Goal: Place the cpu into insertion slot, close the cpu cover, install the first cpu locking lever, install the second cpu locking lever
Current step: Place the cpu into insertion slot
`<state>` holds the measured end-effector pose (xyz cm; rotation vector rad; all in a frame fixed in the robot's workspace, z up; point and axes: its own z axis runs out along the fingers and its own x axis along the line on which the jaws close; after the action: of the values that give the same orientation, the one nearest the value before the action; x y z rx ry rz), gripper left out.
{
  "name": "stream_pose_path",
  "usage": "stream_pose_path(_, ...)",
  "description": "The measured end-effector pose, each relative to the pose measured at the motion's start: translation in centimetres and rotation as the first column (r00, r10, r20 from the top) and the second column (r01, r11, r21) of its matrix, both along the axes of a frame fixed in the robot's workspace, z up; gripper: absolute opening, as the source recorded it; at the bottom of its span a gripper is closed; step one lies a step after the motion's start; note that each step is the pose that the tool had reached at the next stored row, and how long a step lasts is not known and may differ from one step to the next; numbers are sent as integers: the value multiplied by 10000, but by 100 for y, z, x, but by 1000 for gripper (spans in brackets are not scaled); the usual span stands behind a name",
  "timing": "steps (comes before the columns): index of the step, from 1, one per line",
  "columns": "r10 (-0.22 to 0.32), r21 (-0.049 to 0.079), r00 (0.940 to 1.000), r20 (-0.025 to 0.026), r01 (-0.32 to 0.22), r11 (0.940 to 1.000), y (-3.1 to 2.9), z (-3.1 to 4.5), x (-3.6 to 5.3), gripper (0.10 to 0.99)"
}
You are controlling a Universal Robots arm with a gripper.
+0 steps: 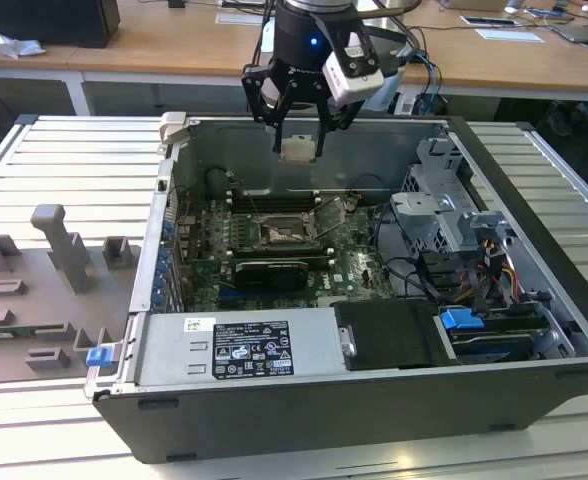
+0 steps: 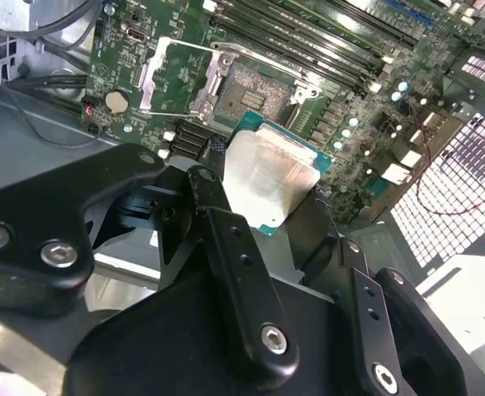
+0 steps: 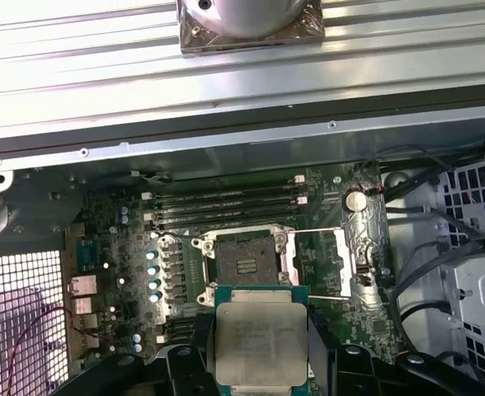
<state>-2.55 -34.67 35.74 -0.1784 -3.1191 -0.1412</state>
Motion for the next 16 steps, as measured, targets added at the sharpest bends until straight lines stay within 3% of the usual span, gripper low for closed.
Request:
stream_pose_path(7,-937,0,9956,0,937,9956,0,-13,0,541)
stream_pose_path(16,-1004,0,9949,0,1004,9949,0,-28,0,541)
